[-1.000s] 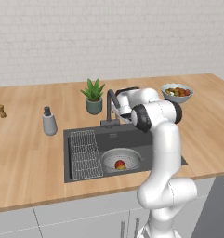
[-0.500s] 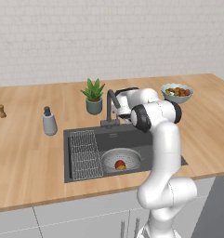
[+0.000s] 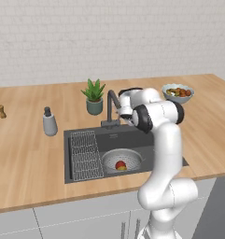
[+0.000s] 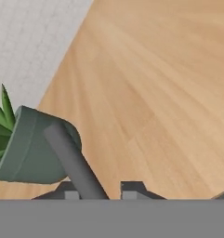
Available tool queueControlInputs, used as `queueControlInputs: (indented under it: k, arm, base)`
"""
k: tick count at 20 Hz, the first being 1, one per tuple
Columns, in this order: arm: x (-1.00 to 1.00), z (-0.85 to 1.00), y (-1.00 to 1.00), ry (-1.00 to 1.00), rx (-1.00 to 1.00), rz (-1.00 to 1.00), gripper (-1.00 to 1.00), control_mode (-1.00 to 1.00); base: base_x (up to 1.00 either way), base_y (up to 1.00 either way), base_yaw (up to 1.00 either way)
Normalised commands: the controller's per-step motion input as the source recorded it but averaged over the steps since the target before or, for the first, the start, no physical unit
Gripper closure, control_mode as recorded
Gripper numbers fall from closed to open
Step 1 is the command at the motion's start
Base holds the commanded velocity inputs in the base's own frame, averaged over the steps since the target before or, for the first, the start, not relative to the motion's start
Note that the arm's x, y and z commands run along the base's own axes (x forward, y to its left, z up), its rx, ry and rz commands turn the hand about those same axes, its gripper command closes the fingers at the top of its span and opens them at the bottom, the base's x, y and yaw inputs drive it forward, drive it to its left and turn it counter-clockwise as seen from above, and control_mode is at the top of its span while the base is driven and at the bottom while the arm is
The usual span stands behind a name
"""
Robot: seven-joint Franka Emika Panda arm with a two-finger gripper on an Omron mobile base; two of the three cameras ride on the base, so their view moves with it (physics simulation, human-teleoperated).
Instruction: Put the colander in the sink, put the kiwi, apple in the colander, and turn on the sink faucet and pour water over the colander.
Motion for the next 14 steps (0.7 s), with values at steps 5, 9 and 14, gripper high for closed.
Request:
queueControlInputs:
  k: [5, 9, 14]
  arm:
    - [-0.5, 0.0, -0.74, 0.0, 0.09, -0.08, 1.0, -1.0]
    - [-0.62, 0.0, -0.69, 0.0, 0.09, -0.07, 1.0, -1.0]
    - [-0.59, 0.0, -0.54, 0.0, 0.08, -0.06, 1.0, -1.0]
  base:
    - [0.0, 0.0, 0.0]
    - [0.0, 0.0, 0.0]
    - [0.0, 0.0, 0.0]
